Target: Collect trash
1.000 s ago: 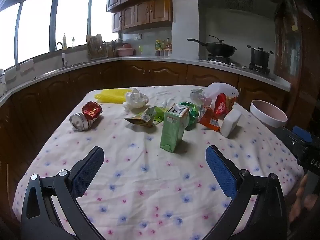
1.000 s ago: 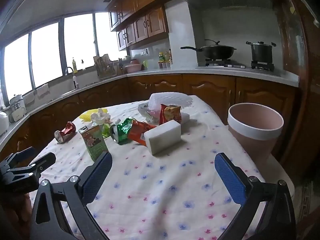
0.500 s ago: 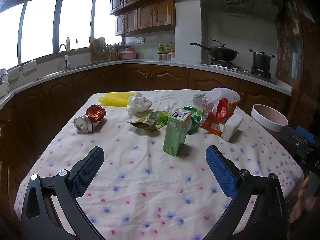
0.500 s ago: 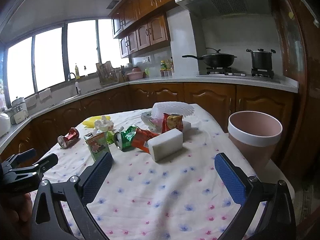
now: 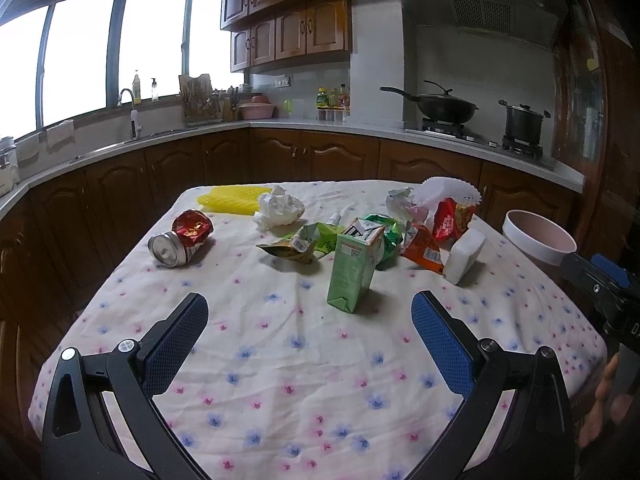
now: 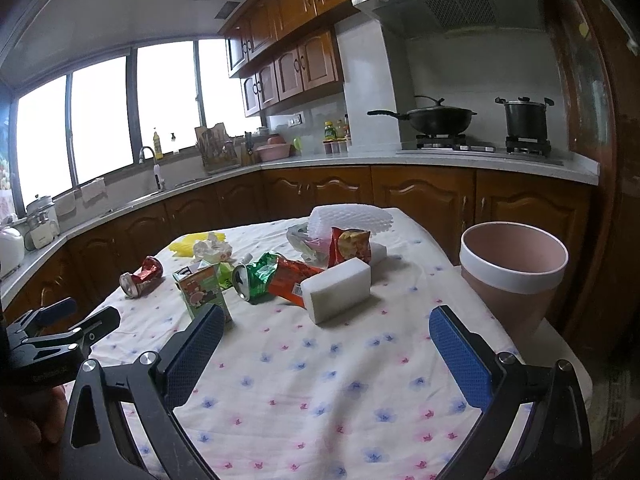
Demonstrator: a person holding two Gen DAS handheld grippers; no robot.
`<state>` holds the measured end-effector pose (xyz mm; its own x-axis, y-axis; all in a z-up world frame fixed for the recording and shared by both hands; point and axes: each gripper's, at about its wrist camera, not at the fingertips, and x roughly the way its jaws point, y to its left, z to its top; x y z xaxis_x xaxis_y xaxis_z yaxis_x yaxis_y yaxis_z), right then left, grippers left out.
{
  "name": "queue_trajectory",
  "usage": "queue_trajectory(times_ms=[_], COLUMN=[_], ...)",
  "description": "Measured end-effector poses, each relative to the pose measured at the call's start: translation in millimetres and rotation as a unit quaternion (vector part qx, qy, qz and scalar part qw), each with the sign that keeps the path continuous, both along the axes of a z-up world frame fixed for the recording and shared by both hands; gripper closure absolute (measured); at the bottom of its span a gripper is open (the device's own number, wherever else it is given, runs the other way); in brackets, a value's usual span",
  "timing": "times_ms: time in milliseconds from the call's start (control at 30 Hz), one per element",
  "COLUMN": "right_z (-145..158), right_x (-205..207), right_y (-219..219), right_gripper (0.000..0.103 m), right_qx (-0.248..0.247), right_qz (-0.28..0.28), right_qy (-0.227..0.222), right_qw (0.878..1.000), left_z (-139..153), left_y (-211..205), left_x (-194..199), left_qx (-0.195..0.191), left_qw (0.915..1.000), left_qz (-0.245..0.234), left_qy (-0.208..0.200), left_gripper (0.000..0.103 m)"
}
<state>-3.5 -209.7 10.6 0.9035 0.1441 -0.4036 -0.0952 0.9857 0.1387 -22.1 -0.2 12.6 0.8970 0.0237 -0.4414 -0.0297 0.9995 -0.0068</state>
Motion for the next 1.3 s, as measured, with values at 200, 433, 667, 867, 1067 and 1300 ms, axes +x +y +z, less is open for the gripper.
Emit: queue_trajectory(times_ms=[200,433,667,867,1067,1300], right_z=[0.4,0.3,1.5,1.8,1.7,1.0], right_x=[0.0,2.1,3.0,2.8,4.1,8.6], right_y=[0.2,1.3,0.0,-1.9,-2.7,-1.6], right_gripper=[0.0,0.0,0.0,0.0,0.0,0.0], right_qx=[0.0,0.003,0.006,0.008,0.01,0.014], right_qz=[0.0,0.0,0.0,0.002,0.002,0.003], right_qy=[-0.001,-0.002,-0.004,-0.004,-0.003,0.006], right_qw=[1.0,1.0,1.0,1.0,1.0,1.0], left_z=[0.0,-0.1,-1.1,-2.7,-6.0,-6.7], left_y=[0.5,-1.1,-3.8,-4.6,-4.5,-1.1], left_x=[-0.1,1.1,4.6,6.2,10.3,18.3], left_qx=[-0.001,-0.001,0.0,-0.001,-0.005,-0.016], left_qw=[1.0,1.0,1.0,1.0,0.9998,0.9995], left_qz=[-0.002,-0.003,-0.005,-0.007,-0.013,-0.02], left_qy=[-0.001,-0.001,0.003,0.004,0.011,0.019], left_gripper=[0.0,0.0,0.0,0.0,0.0,0.0])
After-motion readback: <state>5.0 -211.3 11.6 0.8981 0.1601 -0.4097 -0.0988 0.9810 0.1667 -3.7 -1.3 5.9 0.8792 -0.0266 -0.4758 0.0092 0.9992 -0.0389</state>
